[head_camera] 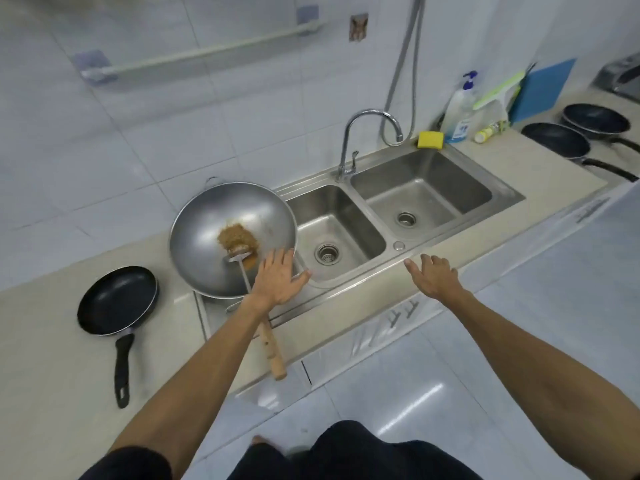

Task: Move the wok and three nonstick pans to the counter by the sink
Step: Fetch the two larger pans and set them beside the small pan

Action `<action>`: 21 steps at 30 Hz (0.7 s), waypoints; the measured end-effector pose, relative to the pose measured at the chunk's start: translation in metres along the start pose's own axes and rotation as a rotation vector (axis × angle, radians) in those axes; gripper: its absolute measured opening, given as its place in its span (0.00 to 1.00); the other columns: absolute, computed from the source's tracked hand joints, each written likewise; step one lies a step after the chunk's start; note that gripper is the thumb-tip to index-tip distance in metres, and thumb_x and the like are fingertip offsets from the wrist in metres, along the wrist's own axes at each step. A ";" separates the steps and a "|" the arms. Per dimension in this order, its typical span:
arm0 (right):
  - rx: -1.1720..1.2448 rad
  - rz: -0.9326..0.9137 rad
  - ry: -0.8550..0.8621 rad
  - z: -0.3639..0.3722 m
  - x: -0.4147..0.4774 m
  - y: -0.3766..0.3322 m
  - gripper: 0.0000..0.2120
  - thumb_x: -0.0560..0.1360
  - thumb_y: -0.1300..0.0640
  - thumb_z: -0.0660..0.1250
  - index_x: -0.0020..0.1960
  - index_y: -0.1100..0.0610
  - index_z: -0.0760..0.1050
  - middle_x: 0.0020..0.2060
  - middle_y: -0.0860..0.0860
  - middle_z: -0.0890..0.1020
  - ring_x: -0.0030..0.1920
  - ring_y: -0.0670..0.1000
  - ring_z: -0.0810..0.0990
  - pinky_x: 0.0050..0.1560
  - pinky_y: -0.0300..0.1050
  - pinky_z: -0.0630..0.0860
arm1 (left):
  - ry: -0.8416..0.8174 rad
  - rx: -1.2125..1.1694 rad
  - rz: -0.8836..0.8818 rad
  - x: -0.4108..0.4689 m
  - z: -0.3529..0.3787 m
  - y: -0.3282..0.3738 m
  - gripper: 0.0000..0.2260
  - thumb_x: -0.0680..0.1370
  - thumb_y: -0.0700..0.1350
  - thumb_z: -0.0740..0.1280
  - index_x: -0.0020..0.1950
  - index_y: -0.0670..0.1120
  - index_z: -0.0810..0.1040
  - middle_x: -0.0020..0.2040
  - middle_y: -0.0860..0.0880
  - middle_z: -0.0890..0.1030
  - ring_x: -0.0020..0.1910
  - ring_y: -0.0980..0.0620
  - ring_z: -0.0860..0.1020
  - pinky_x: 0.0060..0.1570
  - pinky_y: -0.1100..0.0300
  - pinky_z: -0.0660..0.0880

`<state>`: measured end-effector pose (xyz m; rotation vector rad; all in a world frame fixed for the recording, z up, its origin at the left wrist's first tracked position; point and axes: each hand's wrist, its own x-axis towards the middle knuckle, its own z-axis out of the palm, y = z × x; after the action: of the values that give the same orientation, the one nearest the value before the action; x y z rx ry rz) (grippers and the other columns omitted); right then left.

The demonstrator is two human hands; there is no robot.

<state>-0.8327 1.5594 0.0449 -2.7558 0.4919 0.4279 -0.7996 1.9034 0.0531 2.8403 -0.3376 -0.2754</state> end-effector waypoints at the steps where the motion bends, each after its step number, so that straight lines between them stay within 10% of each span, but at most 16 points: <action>1: -0.001 0.017 0.012 -0.010 0.004 0.023 0.34 0.82 0.36 0.47 0.75 0.61 0.65 0.75 0.63 0.68 0.74 0.65 0.64 0.73 0.65 0.60 | -0.009 0.004 0.028 0.010 0.006 0.026 0.33 0.82 0.62 0.57 0.78 0.40 0.60 0.78 0.38 0.63 0.77 0.38 0.59 0.76 0.43 0.56; 21: 0.118 0.245 -0.014 -0.088 0.070 0.352 0.32 0.83 0.39 0.48 0.79 0.60 0.59 0.77 0.61 0.65 0.76 0.63 0.62 0.74 0.62 0.60 | -0.266 0.230 0.436 0.171 0.127 0.424 0.32 0.83 0.60 0.54 0.79 0.39 0.57 0.79 0.39 0.61 0.78 0.38 0.58 0.75 0.45 0.57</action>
<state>-0.8816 1.1944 0.0150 -2.5865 0.8290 0.4586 -0.7495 1.4322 0.0269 2.8470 -1.0879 -0.5514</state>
